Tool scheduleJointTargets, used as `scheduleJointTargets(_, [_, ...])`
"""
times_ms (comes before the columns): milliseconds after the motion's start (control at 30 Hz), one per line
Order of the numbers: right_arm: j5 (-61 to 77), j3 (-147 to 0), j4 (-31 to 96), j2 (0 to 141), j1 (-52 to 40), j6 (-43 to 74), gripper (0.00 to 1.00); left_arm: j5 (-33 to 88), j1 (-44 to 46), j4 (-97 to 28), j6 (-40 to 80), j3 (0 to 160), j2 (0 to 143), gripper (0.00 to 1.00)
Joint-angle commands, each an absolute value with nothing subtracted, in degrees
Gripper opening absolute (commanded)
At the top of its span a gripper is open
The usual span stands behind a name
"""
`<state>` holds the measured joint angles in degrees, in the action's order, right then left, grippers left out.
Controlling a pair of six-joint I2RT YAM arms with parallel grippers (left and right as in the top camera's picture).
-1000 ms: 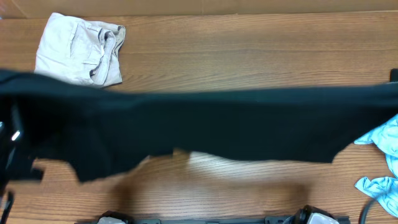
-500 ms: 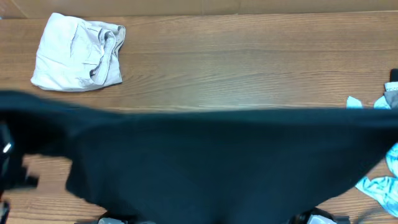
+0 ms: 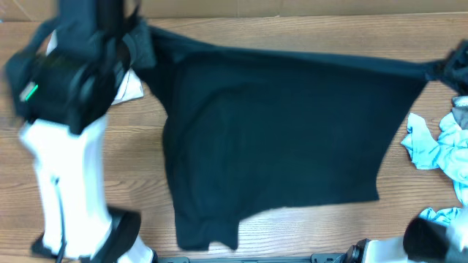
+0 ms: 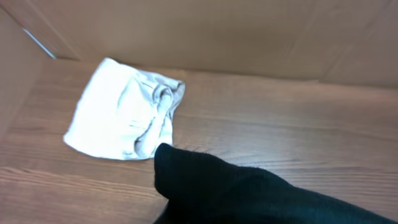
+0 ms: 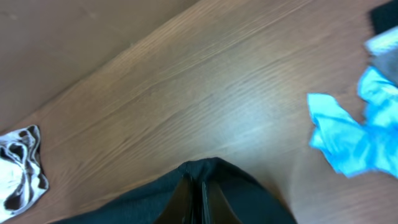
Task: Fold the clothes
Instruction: 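Lower the t-shirt onto the table and smooth it with both grippers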
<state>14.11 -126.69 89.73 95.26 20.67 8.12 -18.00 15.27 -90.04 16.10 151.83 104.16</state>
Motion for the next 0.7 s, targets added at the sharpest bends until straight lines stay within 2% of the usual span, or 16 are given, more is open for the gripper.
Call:
scheduleJointTargets(0, [12.58,-126.41,86.17,101.78,19.7,7.03,0.04,-22.11,14.52,-86.94,16.45,151.98,110.65,0.04])
scheduleJointTargets(433, [12.53,-126.41,64.03,124.22,14.9,7.57,0.04,-22.44,11.25,-61.32,16.29,151.98,135.92,0.04])
scheduleJointTargets(667, [11.44,-126.41,60.12,126.56,14.17,8.14,0.04,-19.73,11.27,-58.13,16.25,151.98,138.32,0.04])
